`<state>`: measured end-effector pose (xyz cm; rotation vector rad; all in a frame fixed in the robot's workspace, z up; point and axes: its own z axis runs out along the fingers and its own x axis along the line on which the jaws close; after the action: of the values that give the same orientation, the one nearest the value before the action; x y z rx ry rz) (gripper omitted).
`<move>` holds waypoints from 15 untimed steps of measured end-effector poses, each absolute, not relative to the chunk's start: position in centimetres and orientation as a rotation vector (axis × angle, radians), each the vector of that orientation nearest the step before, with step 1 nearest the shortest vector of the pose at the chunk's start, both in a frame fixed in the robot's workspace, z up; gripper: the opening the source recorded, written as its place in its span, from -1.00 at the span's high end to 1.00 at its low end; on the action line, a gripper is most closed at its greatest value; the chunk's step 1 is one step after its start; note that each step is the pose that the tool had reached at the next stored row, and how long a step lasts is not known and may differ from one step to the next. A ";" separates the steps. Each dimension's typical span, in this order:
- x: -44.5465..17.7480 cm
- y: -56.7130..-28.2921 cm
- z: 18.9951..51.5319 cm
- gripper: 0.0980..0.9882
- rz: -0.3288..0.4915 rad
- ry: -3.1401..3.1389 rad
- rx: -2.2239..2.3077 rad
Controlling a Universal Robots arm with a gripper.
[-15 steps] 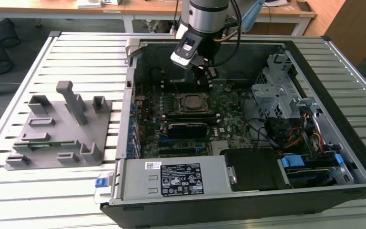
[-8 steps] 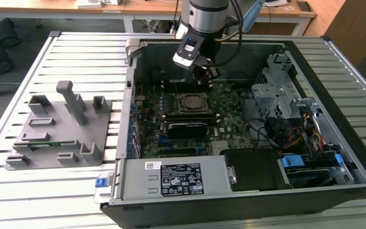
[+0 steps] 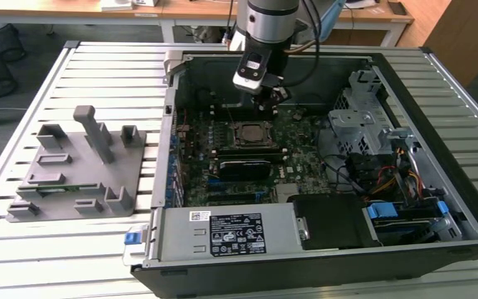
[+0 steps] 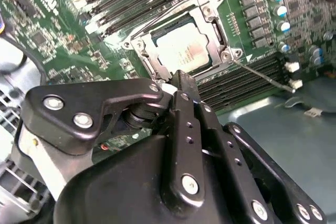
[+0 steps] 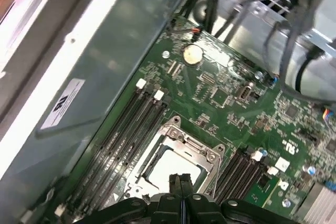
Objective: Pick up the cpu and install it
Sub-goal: 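Install the first cpu locking lever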
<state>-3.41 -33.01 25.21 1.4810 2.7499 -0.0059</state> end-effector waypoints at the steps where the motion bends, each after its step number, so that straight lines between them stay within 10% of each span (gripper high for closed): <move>1: -3.4 -33.0 25.2 0.98 -0.006 2.763 1.456; 15: -3.4 -33.0 25.2 0.98 -0.002 2.926 1.093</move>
<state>-3.41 -33.01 25.16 1.0929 2.9255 -0.0020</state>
